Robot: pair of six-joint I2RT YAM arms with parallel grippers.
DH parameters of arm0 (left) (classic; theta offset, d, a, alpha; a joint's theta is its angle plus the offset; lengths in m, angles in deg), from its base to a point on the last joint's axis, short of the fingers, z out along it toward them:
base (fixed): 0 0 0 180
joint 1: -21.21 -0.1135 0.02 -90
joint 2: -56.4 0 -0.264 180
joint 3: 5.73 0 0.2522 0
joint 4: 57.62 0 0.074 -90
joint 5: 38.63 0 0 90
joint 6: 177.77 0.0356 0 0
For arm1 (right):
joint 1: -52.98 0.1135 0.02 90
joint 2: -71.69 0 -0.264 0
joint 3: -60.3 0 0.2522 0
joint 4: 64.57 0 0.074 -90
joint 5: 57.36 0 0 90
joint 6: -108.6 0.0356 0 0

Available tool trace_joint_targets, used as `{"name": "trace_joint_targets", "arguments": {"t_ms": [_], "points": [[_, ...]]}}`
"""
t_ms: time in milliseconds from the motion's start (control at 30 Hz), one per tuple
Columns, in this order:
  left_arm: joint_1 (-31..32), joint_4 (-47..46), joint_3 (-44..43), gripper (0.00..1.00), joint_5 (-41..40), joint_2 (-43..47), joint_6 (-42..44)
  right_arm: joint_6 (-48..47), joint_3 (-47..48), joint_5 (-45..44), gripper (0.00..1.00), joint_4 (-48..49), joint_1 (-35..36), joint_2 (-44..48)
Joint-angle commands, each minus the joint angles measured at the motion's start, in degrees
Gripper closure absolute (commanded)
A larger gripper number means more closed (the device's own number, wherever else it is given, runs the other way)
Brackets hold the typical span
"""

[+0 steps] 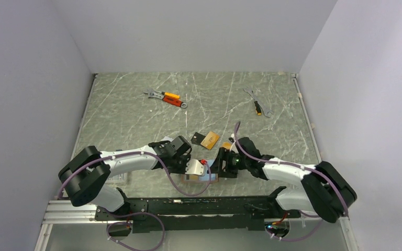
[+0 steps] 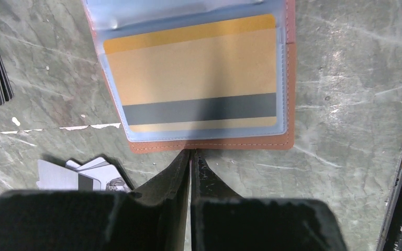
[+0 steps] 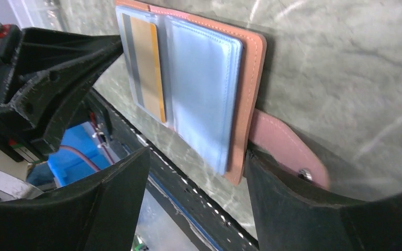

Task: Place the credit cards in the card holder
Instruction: Pick up the card holder from the center of the board.

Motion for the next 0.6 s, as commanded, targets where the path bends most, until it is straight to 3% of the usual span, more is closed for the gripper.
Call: {"name": "trace_joint_targets", "arguments": {"t_ms": [0, 367, 567], "points": [[0.5, 1.2, 0.0, 0.89, 1.2, -2.7, -0.3, 2.6, -2.1, 1.3, 0.31, 11.7, -0.2, -6.7], [1.0, -0.2, 0.6, 0.90, 0.4, -4.9, 0.3, 4.9, -4.5, 3.0, 0.34, 16.5, -3.0, 1.7], [1.1, -0.2, 0.6, 0.91, 0.4, -4.3, -0.1, 3.7, -2.5, 2.7, 0.46, 15.8, -2.8, -4.1]]}}
